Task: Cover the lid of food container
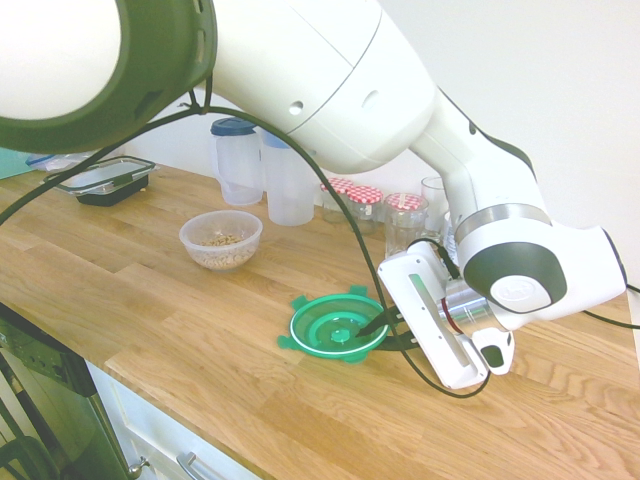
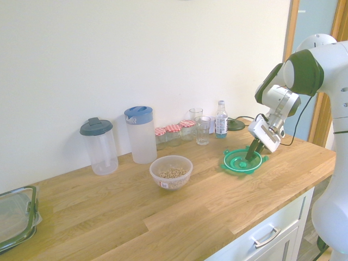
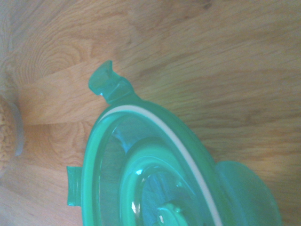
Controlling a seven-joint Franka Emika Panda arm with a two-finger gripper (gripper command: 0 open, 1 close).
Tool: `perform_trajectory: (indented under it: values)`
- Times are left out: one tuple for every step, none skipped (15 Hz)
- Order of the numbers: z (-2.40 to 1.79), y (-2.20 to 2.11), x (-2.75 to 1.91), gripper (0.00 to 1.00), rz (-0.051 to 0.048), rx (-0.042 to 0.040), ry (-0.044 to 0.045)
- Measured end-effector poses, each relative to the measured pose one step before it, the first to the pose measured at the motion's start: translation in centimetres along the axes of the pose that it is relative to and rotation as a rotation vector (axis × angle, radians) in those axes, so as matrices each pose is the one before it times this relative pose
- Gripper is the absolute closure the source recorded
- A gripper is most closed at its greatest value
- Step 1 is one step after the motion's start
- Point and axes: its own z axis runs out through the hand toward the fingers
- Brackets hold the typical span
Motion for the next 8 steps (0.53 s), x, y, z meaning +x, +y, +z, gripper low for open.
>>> perform_trajectory:
  values:
    - [0.052, -0.161, -0.13, 1.0, -0.00268, -0.00844, -0.00341]
    - [-0.063, -0.28, -0.218, 1.0, -0.00304, -0.00448, -0.0024]
    - [-0.028, -0.348, -0.274, 1.0, -0.00178, -0.00784, -0.00902]
    - [-0.225, -0.508, -0.476, 1.0, -0.00537, -0.0125, -0.01542]
    - [-0.722, -0.876, -0.723, 1.0, -0.0077, -0.01668, -0.00551]
    - [-1.21, -1.234, -1.116, 1.0, -0.00973, -0.02956, 0.01164]
    - [-1.553, -1.477, -1.413, 1.0, -0.01148, -0.04229, 0.03097]
    - [-1.92, -1.739, -1.779, 1.0, -0.01523, -0.04829, 0.04378]
